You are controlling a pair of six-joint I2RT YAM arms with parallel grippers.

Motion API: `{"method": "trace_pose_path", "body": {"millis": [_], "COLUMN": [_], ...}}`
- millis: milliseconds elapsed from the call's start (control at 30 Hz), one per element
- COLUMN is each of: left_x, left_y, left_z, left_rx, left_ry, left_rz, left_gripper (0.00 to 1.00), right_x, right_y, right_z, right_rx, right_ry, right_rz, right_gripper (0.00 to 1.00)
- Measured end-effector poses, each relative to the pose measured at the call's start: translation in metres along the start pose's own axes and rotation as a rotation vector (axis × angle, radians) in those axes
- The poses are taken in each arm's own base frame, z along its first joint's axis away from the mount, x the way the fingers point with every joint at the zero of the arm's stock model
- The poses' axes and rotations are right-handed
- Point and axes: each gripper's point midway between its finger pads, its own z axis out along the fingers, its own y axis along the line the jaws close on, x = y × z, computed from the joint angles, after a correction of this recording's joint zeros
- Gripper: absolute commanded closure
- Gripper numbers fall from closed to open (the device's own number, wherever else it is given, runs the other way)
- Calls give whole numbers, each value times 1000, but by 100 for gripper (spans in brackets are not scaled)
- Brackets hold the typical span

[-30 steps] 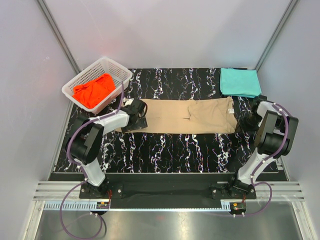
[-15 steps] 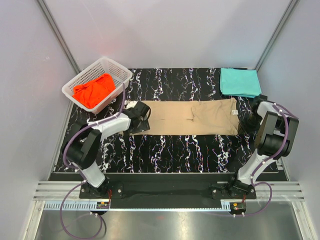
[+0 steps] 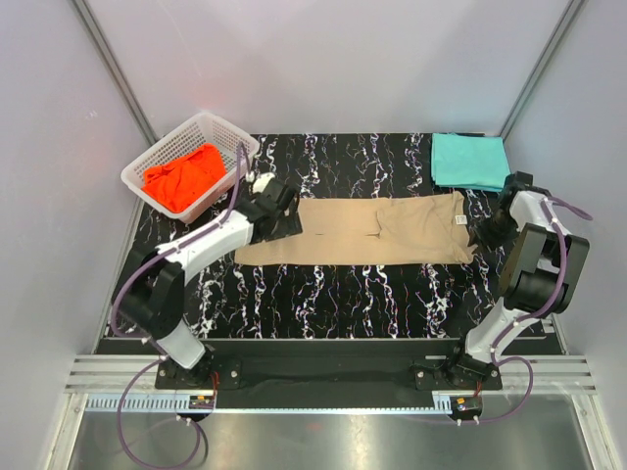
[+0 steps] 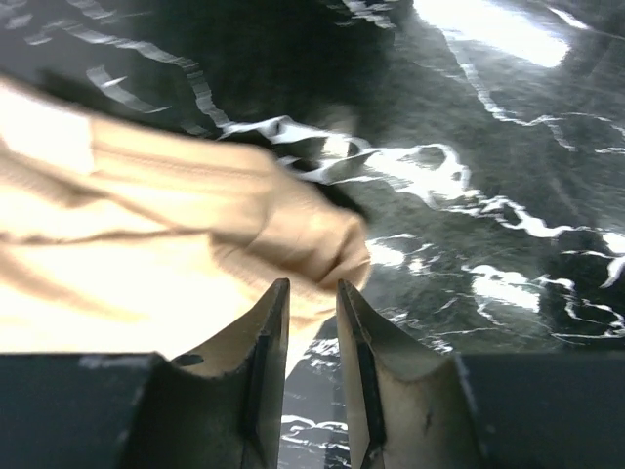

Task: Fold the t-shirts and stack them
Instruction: Fold the tshirt

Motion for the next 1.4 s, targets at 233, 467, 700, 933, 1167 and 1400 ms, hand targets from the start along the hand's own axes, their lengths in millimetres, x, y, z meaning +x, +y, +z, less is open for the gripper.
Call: {"method": "trace_pose_path", "body": {"millis": [233, 467, 700, 933, 1167, 1400], "left_x": [-28, -17, 2, 2, 8, 7], "left_y": [-24, 20, 45, 44, 46, 40], "left_z": [27, 61, 82, 84, 77, 37], "left_rx": [21, -96, -177, -182, -171, -97], "left_ry": [0, 76, 143, 132, 122, 120], "left_rz": [33, -6, -9, -40, -57, -54], "left_gripper": [10, 10, 10, 10, 9, 9], "right_x": [12, 19, 12, 2, -3, -16], "right_y": [28, 28, 19, 15, 12, 38], "right_z": [-8, 16, 37, 37, 29, -19], "right_rx": [-105, -77, -44, -30, -41, -153], "right_ry": [15, 53, 22, -45, -86, -141], "right_rz": [-74, -91, -109, -134, -160, -125], "right_gripper": [80, 90, 88, 87, 74, 63]}}
